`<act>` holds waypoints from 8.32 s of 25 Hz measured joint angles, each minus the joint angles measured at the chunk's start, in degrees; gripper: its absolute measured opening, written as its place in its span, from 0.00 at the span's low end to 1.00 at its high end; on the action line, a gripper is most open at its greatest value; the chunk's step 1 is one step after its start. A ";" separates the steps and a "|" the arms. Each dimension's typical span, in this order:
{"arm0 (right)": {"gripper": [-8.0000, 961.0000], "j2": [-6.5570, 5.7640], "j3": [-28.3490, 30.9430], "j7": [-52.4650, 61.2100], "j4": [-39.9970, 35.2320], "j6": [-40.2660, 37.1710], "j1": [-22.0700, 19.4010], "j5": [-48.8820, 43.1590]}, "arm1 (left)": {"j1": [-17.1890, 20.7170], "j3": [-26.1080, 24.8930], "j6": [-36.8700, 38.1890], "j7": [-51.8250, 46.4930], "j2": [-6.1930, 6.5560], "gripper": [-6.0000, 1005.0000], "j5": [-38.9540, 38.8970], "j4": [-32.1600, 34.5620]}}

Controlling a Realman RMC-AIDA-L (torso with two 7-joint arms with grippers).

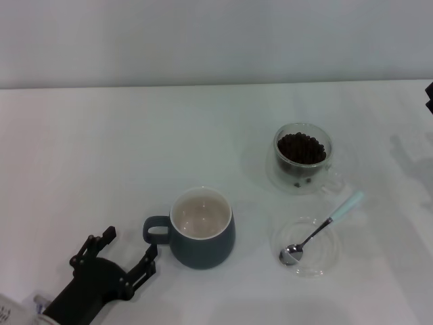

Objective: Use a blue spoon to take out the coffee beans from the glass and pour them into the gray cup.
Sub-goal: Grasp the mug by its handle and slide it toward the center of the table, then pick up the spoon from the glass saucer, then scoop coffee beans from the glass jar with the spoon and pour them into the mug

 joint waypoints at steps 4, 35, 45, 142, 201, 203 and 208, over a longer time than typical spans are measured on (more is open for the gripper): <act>0.89 -0.26 0.00 3.18 -0.35 0.37 -0.81 -0.10 | 2.13 -0.20 4.02 0.63 -0.05 0.87 0.76 -0.77; 0.89 -0.97 -17.48 50.24 -9.46 6.27 -7.49 -24.20 | 4.09 -0.26 18.93 3.44 0.03 0.86 -18.14 -4.66; 0.89 -0.51 -17.56 50.29 -9.27 7.41 -6.15 -24.26 | 4.01 -0.18 18.82 3.35 0.03 0.86 -17.78 -5.22; 0.15 0.49 -20.84 24.54 -10.12 10.64 4.52 -2.73 | 0.85 -0.62 15.51 3.25 -0.23 0.86 -20.42 -5.18; 0.15 0.49 -20.42 61.39 -7.34 15.77 4.66 5.10 | 1.14 -0.61 15.15 2.00 -0.03 0.86 -20.49 -7.45; 0.15 0.44 -20.59 62.57 -7.38 14.73 4.66 4.82 | 1.18 -0.61 15.15 2.00 -0.05 0.86 -20.49 -7.46; 0.15 0.35 -22.84 64.04 -7.65 9.49 4.59 4.60 | 1.12 -0.62 15.29 1.99 -0.06 0.86 -20.49 -7.44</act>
